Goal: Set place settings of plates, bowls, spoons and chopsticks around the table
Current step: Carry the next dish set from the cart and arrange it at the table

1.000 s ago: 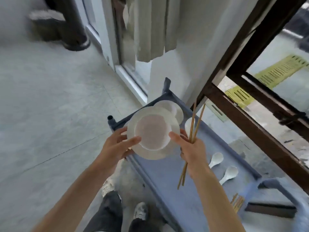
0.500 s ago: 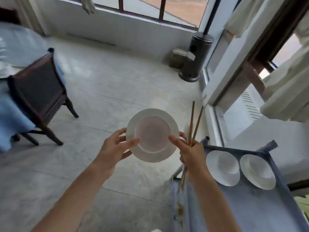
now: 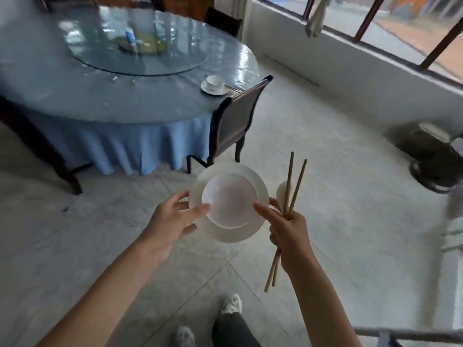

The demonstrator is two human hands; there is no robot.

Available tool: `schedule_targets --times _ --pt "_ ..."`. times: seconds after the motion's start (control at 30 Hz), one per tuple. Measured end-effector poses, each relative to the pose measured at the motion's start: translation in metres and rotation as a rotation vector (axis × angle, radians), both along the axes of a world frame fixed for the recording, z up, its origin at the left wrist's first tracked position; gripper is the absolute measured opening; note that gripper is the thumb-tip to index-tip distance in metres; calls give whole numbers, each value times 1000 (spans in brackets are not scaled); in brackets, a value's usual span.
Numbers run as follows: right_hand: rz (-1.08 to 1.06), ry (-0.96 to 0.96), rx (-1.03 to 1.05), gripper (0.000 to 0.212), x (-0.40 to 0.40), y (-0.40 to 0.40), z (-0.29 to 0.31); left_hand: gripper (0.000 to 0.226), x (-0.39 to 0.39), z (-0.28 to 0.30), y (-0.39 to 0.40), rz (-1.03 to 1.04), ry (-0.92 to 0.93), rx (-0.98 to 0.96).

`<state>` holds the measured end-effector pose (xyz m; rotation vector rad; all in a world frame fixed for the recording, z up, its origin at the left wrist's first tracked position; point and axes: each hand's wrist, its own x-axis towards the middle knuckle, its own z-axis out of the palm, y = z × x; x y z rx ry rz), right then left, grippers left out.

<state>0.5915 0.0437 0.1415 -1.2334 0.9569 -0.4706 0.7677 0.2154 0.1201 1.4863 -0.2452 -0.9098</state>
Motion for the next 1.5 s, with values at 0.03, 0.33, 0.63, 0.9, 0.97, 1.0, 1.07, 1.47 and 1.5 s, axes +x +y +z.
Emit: schedule_targets --times 0.03,0.33,0.63,0.9,0.97,1.0,1.07,1.47,1.5 --pt "44 8 2 59 21 7 -1 71 13 -2 14 48 6 1" --pt "366 80 45 50 218 54 -32 64 136 -24 104 409 77 27" --pt "592 105 43 43 441 85 -43 50 309 -28 146 639 127 44" --pt "706 183 19 43 597 131 -36 50 430 -24 198 767 177 48" --pt "716 188 35 37 635 145 -40 52 463 -29 213 778 188 51" --pt "724 193 38 33 653 153 -41 54 481 -31 220 786 191 51" --pt "740 187 42 31 688 170 -43 56 518 -35 235 795 195 41" --pt "567 209 56 47 890 272 -62 39 766 -39 332 636 185 33" --pt "545 209 67 48 903 276 -65 40 786 -38 337 613 185 37"
